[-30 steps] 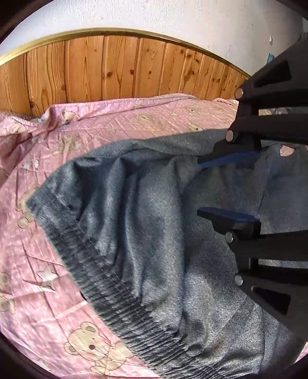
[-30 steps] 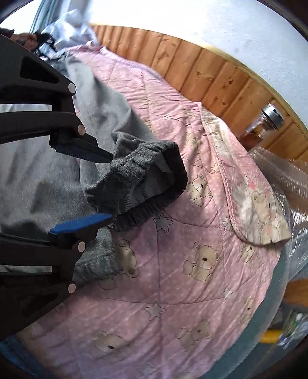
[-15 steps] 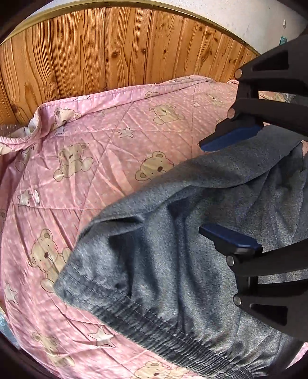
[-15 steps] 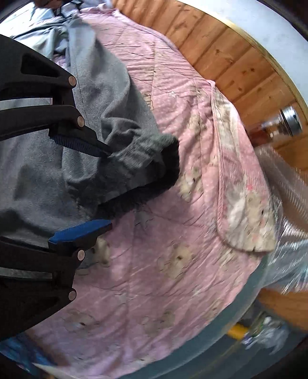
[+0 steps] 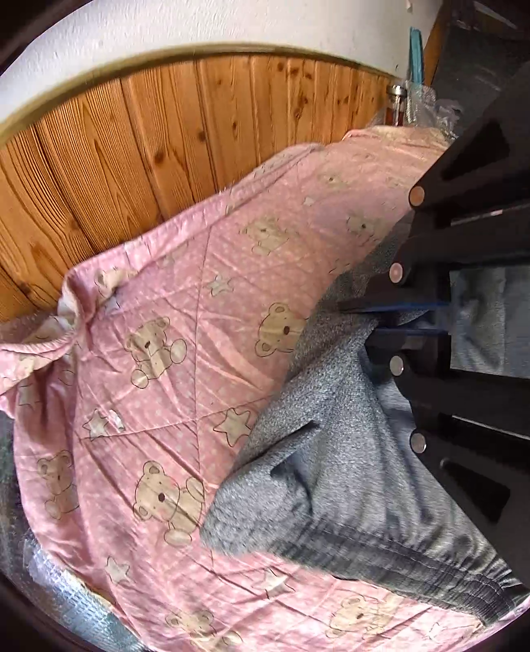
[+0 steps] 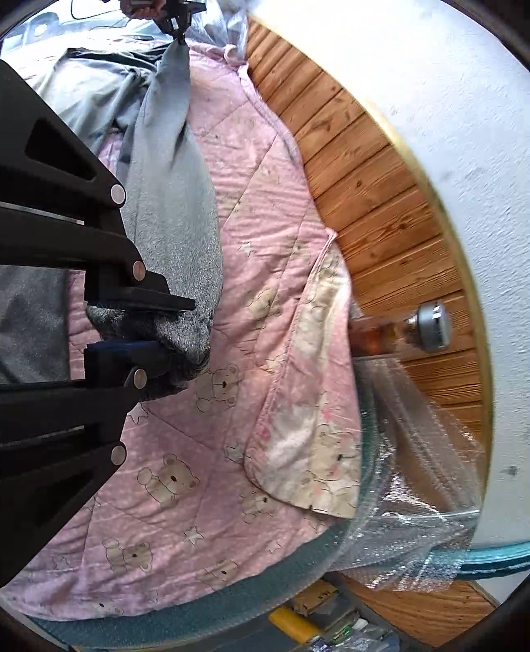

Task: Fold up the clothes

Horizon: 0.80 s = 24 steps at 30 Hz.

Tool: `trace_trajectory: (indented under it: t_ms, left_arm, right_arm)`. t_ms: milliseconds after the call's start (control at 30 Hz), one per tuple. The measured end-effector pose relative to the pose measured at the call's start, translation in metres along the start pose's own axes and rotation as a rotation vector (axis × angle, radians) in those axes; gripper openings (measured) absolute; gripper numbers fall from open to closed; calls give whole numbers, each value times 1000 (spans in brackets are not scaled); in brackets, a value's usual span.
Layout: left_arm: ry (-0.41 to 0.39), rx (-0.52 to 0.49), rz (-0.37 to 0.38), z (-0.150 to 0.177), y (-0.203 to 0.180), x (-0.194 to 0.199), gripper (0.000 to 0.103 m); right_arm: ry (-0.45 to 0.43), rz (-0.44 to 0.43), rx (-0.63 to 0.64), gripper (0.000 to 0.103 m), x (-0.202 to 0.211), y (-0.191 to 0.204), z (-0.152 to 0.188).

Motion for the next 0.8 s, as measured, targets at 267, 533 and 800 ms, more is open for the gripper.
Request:
trace_trajectory:
  t_ms: [267, 533, 800]
  left_arm:
    - [148, 90, -20, 191, 153, 59, 6]
    - [48, 68, -33, 230, 175, 39, 6]
    - [-9, 12, -9, 219, 146, 49, 6]
  right_arm:
    - [264, 93, 31, 20, -2, -55, 149]
    - [164, -64, -425, 34, 33, -76, 202]
    - [74, -236, -755, 47, 46, -79, 221]
Point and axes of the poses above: each gripper's, at about its wrist camera, not at the fingertips, and x roughly against the way its jaws point, y to its left, z to its underside, the point moved 6 cm from there along -x, roughly the way its jaws point, and after that the axes turned 1 degree about -y, right-handed, at the moved point
